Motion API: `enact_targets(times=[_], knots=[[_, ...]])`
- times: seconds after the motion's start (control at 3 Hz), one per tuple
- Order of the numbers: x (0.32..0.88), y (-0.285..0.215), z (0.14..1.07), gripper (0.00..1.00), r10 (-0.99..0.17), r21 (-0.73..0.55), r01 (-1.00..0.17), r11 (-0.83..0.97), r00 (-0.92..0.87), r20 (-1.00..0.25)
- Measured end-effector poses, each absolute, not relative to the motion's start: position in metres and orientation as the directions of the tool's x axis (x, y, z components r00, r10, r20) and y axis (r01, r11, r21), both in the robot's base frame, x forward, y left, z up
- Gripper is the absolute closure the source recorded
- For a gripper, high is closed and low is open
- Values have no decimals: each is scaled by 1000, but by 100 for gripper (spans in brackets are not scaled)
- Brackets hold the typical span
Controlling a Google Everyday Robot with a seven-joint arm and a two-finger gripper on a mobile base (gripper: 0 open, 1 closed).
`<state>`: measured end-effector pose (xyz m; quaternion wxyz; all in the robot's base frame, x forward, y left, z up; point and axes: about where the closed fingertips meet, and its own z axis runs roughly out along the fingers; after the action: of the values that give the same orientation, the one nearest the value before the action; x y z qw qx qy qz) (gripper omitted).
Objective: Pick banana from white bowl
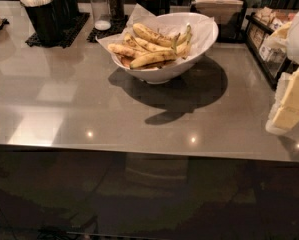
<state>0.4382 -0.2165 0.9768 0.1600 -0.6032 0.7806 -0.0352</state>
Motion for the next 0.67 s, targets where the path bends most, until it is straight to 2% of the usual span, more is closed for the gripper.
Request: enact_targets(times=[0.67], knots=[[454,-202,980,0,-958,-261,-938,227,-167,-233]])
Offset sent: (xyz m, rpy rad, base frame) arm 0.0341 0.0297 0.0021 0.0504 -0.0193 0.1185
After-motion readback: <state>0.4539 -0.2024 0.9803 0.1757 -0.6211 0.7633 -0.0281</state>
